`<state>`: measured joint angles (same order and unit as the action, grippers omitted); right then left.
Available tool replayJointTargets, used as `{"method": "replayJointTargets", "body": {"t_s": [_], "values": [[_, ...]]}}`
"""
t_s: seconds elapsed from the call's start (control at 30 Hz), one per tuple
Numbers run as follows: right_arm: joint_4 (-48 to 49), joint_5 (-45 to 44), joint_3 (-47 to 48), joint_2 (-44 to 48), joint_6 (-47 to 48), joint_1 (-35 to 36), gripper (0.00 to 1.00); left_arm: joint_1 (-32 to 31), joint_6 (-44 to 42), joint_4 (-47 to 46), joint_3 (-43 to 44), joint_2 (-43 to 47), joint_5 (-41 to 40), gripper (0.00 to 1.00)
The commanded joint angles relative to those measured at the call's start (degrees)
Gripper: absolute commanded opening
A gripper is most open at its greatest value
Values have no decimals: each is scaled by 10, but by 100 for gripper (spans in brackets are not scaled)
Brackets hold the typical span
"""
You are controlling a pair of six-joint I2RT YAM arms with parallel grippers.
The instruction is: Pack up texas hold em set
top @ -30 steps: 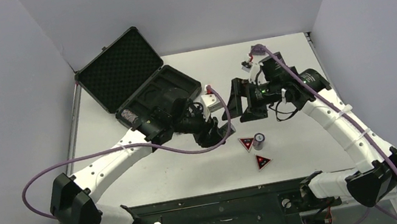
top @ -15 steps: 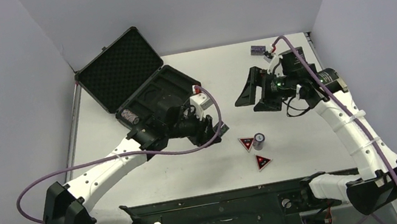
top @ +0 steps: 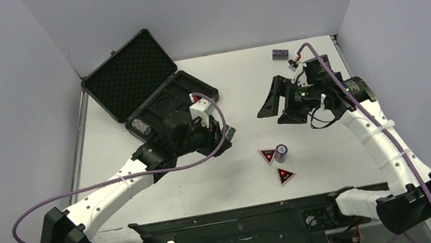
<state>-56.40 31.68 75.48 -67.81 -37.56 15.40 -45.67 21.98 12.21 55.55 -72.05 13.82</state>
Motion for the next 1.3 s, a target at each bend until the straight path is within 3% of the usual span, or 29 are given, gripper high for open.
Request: {"method": "replayJointTargets", "body": {"t_s": [0.0,0.33,0.7,0.97,1.27], "values": [[25,-11,-10,18,-8,-3,72,4,47,-87,-15,41,-75,0],[34,-11,-31,27,-11,-3,72,7,146,-40,-16,56,-257,0],[42,-7,-52,31,-9,-3,71,40,243,78,-7,77,-437,0],[36,-5,-59,30,2,-3,71,86,316,148,-12,88,-481,0],[35,-5,-65,30,4,-4,71,145,369,198,-20,86,-471,0]]}}
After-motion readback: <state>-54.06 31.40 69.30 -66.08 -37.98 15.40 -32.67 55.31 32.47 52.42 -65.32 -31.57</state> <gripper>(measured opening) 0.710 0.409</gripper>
